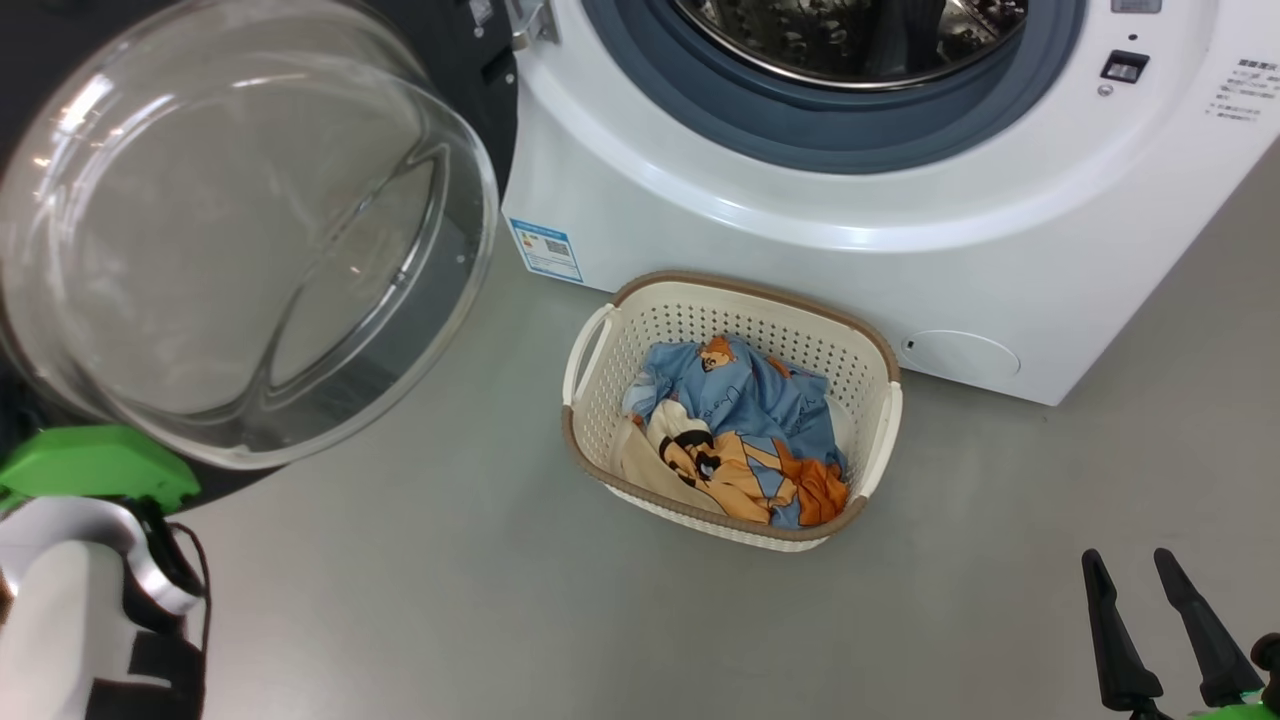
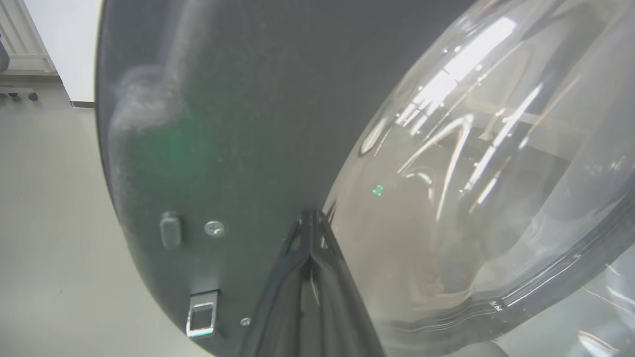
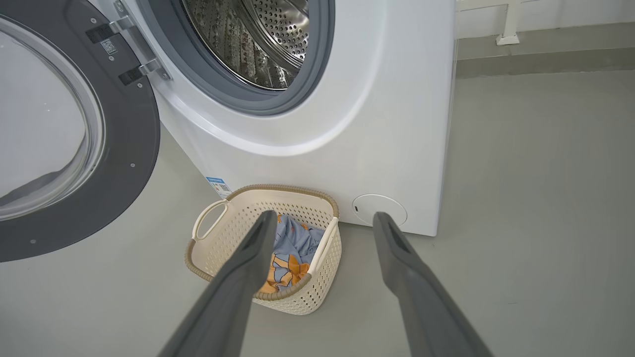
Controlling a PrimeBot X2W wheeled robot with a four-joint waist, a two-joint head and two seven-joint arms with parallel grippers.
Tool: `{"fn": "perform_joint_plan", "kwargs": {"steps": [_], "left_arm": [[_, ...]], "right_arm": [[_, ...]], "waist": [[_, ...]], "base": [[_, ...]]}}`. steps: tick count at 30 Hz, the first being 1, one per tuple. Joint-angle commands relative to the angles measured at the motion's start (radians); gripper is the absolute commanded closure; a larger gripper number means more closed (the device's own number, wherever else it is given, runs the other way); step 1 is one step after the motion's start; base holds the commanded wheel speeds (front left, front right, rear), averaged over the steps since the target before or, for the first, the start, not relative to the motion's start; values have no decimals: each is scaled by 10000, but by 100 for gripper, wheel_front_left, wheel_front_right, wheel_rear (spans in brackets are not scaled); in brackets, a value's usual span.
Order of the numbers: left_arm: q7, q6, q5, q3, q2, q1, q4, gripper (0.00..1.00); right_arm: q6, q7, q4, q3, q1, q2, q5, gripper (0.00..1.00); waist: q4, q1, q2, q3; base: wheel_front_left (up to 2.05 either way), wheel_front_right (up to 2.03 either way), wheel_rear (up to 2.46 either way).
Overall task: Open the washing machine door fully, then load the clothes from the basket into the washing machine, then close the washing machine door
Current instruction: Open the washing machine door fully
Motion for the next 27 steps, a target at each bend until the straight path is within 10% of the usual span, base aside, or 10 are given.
{"fn": "perform_joint_plan", "kwargs": {"steps": [1, 27], "left_arm": [[-104, -74, 276, 499, 651, -534, -41, 100], [-105, -955, 1646, 1734, 678, -690, 1084, 100]], "right_arm": [[16, -120, -174, 260, -265, -214, 152, 0], [16, -120, 247, 152, -227, 382, 164, 0]], "waist": [[-110, 0, 0, 92], [-121, 0, 0, -781]], "base": [[0, 0, 0], [0, 0, 0]]}}
